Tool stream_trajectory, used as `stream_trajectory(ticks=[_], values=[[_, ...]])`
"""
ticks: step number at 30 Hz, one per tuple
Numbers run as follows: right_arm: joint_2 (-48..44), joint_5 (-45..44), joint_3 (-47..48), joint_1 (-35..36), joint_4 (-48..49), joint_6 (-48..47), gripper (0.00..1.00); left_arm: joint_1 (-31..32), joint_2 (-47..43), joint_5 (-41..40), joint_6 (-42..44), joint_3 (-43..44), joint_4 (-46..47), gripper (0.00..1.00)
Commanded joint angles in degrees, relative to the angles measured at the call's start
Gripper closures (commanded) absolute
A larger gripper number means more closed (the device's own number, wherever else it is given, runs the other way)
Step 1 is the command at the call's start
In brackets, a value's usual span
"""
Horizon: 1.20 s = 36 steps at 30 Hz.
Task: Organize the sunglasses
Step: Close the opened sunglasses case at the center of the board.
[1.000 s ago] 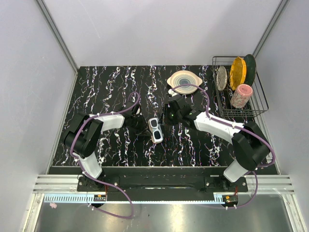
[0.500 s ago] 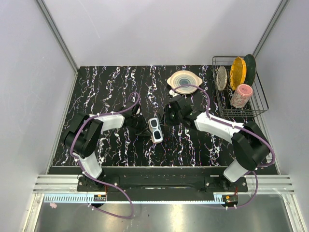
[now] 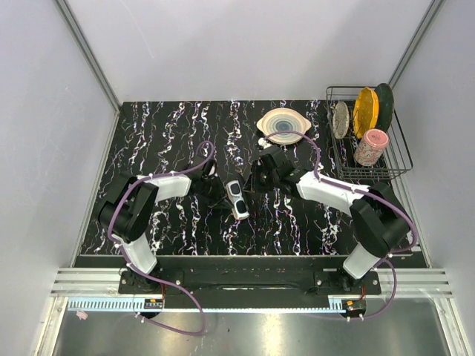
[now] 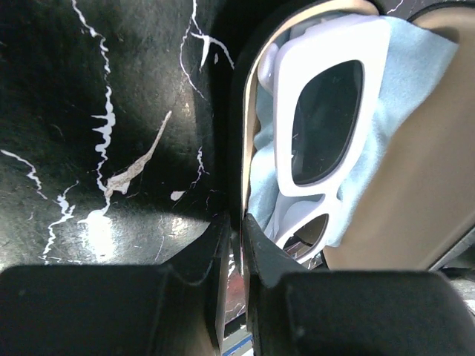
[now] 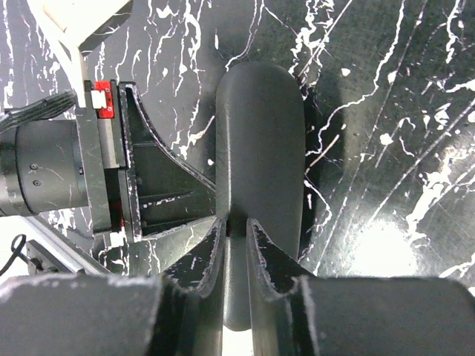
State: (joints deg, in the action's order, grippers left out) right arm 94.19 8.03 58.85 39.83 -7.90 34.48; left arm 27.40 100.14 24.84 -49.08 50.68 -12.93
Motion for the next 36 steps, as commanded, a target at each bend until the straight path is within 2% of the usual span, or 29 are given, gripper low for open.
stream_trajectory(ticks=[1,16,20,27,30,36], values=[[3.6,2.2,-0.1,-0.1,-0.1,0.6,0.81,0.2,-1.7,-0.5,0.8,2.2,0.4,0.86],[5.8,6.3,1.4,0.2,1.3,1.9,0.82,0.2,-1.9,-0.6,1.2,2.6,0.6,0.85],[6.2,6.2,2.1,0.4,1.2,2.2,0.81,0.2,-2.7,-0.7,1.6,2.7,0.8,0.83],[7.6,6.6,3.3,0.4,1.1,2.3,0.80,0.2,-6.0,-2.0,2.3,2.1,1.0,0.72],[8.4,7.0,4.0,0.5,0.9,2.0,0.79,0.2,-8.1,-2.7,2.5,1.4,1.1,0.71],[9.3,7.1,5.0,0.6,0.4,1.6,0.78,0.1,-12.3,-7.8,4.7,1.2,-4.4,0.71]])
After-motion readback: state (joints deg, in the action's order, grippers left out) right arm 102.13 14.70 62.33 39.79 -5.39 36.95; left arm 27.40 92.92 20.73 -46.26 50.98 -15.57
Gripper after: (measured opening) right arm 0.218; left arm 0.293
